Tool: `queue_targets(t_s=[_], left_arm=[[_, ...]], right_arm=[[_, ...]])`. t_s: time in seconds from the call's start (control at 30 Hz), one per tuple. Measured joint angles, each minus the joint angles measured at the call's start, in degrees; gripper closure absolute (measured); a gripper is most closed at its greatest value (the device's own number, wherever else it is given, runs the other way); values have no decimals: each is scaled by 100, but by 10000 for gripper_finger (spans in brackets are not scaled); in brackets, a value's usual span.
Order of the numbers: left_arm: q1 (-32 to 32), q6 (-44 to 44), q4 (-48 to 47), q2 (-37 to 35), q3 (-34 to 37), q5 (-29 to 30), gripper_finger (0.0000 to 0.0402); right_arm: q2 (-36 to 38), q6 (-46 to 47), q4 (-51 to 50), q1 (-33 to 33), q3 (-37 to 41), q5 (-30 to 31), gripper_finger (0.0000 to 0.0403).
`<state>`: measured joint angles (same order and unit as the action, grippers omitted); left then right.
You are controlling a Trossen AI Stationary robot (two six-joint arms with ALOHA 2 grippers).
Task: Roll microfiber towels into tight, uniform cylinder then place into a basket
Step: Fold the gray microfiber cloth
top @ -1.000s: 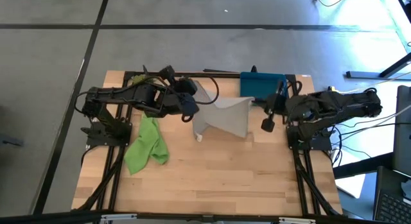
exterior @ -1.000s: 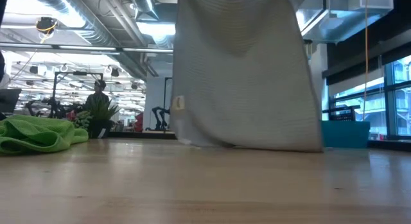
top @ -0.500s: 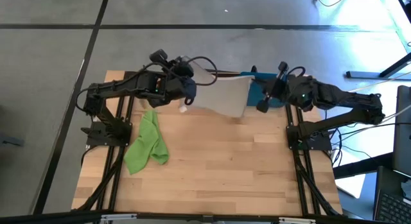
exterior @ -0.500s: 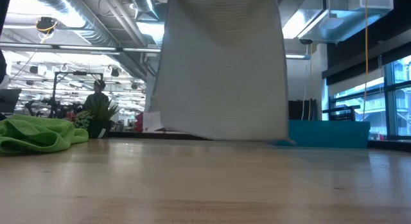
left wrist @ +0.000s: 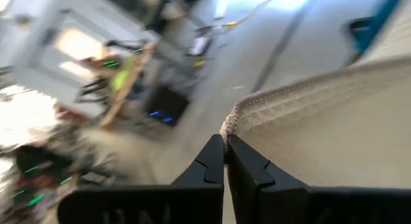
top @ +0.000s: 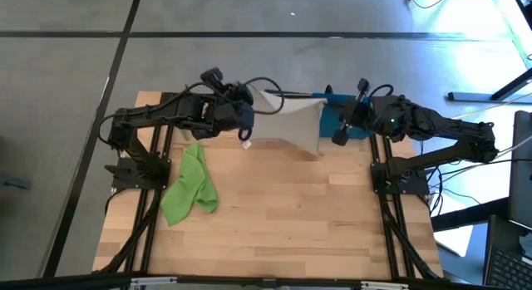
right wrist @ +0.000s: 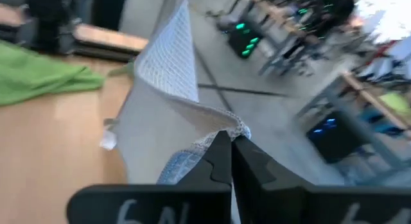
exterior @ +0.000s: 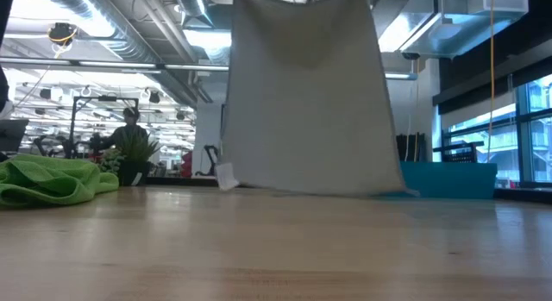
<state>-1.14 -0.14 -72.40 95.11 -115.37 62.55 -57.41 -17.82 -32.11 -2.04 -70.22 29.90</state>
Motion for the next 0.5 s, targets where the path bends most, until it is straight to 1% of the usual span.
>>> queue_targets(t_s=[0.1, 0.23, 0.37, 0.5], left_arm=[[-215, 80, -4, 2, 0, -628, 401], [-570, 76, -70, 2, 0, -1167, 402], [-965, 13, -137, 2, 0, -1539, 402], [-1343, -303, -223, 7, 0, -1781, 402]], right_arm=[[0, 345, -399, 0, 0, -179, 402], [4, 731, -872, 105, 0, -530, 402], [9, 1051, -1187, 424, 0, -569, 402], [9, 1362, -1478, 871, 0, -567, 402]])
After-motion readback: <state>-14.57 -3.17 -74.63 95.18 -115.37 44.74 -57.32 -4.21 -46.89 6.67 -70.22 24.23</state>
